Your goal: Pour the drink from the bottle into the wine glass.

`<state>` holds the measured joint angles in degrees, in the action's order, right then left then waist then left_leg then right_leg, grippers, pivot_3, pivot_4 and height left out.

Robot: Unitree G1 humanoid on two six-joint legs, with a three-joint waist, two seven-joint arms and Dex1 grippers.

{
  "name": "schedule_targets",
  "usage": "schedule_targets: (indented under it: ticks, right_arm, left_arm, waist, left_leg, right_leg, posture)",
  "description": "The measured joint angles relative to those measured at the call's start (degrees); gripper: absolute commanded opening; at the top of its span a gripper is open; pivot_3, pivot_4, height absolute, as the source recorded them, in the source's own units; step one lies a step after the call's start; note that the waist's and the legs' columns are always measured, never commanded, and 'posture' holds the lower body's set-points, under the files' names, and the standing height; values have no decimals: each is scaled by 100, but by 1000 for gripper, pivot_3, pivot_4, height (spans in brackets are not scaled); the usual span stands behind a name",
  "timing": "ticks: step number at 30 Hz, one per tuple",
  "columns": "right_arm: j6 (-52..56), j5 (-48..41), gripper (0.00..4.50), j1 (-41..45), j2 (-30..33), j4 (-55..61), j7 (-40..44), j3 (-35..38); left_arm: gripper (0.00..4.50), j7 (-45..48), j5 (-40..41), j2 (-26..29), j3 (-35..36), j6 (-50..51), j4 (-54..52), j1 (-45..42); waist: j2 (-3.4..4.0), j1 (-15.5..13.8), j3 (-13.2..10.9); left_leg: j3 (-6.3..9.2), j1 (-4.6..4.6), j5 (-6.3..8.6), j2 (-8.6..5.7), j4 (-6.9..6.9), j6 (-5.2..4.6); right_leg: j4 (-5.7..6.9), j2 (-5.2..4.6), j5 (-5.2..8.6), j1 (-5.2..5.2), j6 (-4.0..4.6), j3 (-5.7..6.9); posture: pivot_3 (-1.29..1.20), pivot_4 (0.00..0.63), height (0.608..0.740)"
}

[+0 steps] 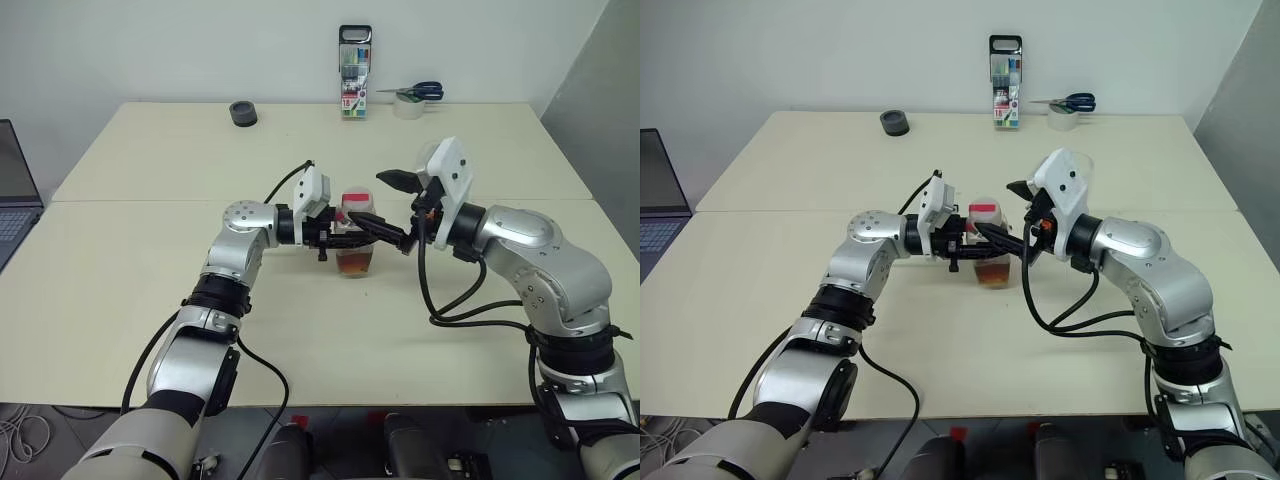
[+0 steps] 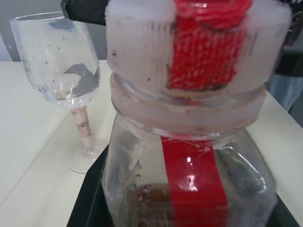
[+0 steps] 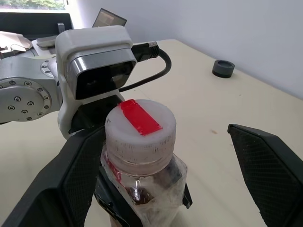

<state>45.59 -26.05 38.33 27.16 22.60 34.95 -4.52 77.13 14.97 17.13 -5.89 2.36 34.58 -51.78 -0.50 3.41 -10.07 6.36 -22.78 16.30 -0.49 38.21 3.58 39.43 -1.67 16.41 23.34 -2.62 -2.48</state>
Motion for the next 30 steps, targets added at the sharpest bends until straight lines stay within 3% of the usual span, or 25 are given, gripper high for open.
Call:
schedule_targets:
  ticks: [30]
  right_arm:
    - [30,-154,4380,128,-120,-19,-50,-67]
  left_arm:
    - [1670,103,0,3,-12,-4,0,-1]
  waist:
    - [0,0,0]
  left_leg:
    - [0,0,0,0,0,0]
  right_leg:
    - [0,0,0,0,0,0]
  posture:
    - [0,150,740]
